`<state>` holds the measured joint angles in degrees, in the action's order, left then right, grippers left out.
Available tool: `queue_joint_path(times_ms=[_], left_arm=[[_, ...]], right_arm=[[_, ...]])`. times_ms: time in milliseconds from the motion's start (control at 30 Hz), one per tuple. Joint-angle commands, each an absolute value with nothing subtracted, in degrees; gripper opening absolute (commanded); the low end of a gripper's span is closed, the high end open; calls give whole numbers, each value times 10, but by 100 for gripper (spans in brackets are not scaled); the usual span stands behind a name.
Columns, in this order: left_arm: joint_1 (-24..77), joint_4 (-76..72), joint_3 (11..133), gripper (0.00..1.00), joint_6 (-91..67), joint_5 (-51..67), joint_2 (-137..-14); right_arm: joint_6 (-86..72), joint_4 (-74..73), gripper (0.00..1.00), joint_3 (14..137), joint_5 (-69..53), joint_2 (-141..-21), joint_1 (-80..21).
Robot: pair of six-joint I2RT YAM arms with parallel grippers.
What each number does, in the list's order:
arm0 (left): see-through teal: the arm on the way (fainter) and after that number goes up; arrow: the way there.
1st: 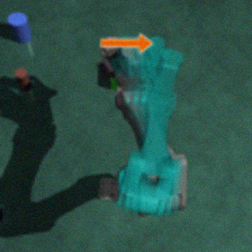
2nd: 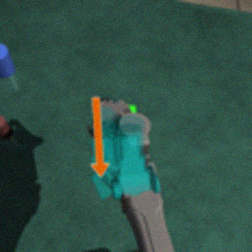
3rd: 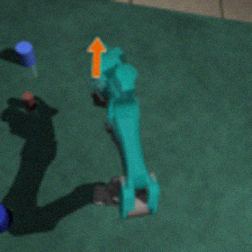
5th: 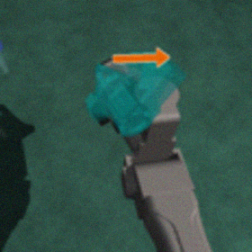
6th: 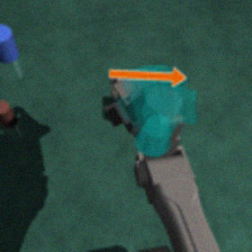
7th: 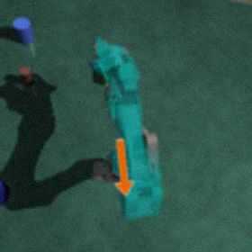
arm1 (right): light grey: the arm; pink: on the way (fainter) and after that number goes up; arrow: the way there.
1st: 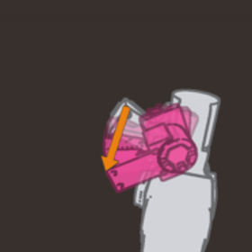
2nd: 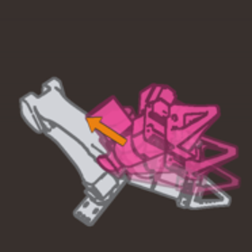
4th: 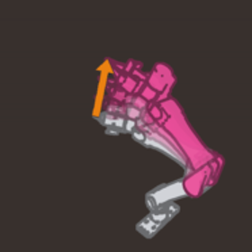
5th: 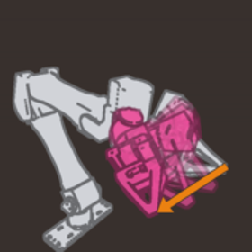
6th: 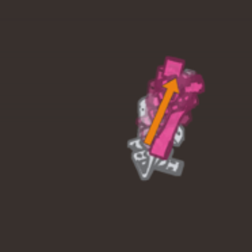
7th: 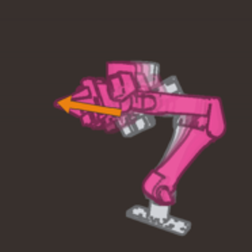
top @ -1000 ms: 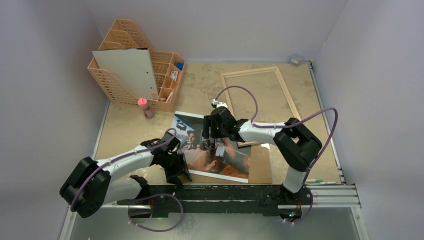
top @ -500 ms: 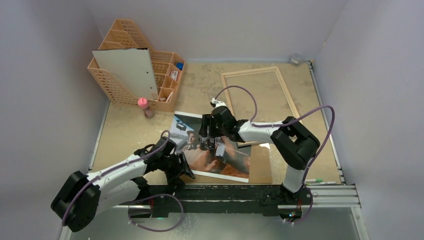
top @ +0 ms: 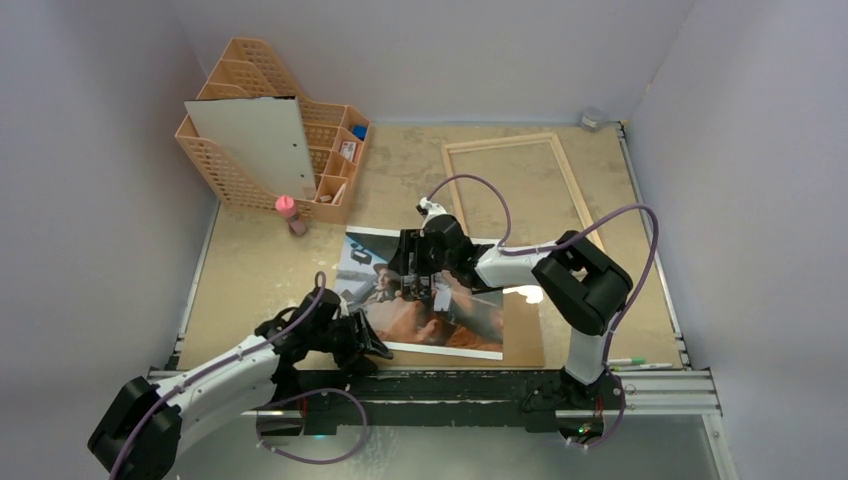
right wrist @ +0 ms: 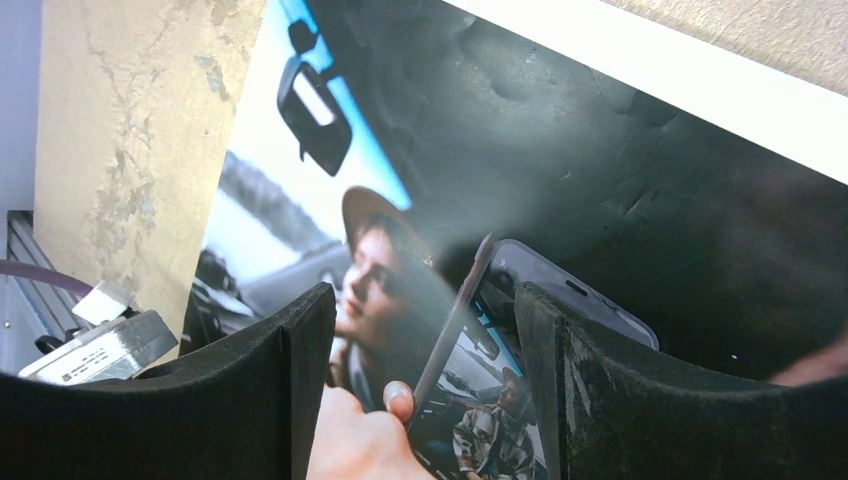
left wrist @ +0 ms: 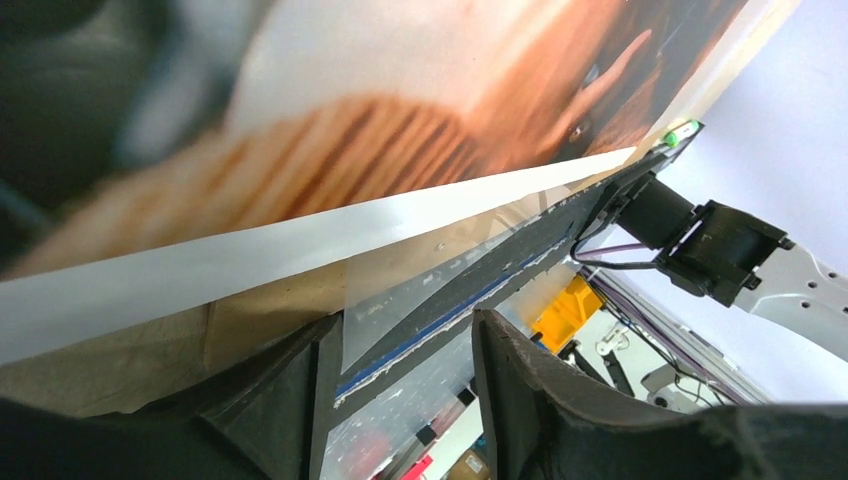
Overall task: Put the photo into the frame
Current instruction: Pick up the photo frame item at the center of the board.
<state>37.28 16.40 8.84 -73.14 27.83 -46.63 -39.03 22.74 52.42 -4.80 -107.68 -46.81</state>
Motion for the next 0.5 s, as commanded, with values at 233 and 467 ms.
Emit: queue_joint_path(times_ms=[233,467], left_arm=[[373,16,20,46,-823,197,-406],[373,-13,46,30,-817,202,-437]], right_arm=[[-400,-1,70,427,-60,-1159,-475],[-407,18,70,416,-58,-1148,-475]])
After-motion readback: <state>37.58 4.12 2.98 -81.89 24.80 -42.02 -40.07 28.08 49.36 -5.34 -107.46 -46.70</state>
